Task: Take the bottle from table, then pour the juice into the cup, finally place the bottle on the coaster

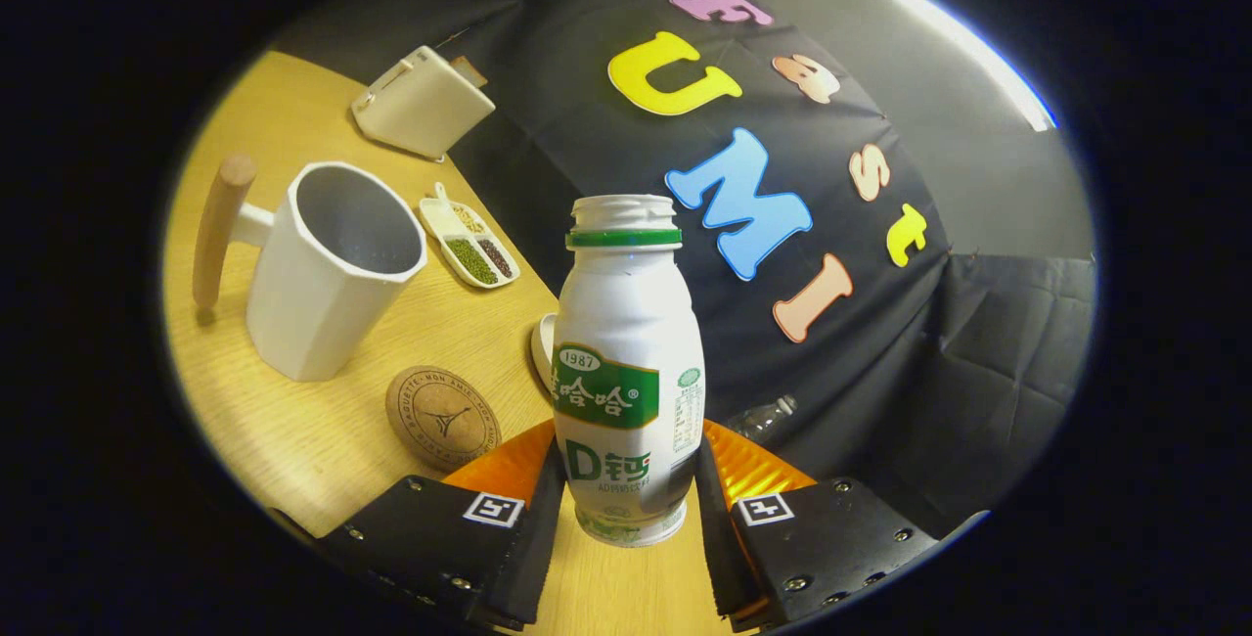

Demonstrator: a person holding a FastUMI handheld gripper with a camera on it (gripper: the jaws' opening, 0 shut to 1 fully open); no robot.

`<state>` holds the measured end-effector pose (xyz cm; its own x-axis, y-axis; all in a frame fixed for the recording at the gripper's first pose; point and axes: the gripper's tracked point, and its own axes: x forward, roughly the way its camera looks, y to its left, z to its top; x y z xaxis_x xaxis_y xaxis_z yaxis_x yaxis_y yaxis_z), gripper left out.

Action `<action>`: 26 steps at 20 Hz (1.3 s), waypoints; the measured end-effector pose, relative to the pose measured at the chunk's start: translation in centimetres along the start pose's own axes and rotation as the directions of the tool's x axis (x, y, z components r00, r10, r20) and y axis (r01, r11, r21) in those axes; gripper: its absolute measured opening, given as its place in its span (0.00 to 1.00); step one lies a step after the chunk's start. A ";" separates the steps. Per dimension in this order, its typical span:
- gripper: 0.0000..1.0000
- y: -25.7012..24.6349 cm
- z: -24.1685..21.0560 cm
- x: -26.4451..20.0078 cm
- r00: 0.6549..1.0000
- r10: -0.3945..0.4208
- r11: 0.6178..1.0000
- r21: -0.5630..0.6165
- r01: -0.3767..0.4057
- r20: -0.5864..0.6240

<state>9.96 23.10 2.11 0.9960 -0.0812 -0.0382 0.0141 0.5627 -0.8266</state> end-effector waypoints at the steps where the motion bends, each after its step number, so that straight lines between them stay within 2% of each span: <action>1: 0.64 0.1 0.0 -0.1 1.000 -0.012 0.999 -0.040 0.012 0.002; 10: 0.64 0.4 0.4 -0.4 0.999 -0.045 0.979 -0.199 0.041 -0.017; 15: 0.64 -0.2 1.7 -0.6 0.993 -0.118 0.928 -0.354 0.119 0.026; 26: 0.64 -1.3 3.7 -0.5 0.979 -0.180 0.814 -0.544 0.204 0.097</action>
<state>9.75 25.45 5.28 0.9809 -0.1015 0.1659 0.1662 -0.0060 -0.9861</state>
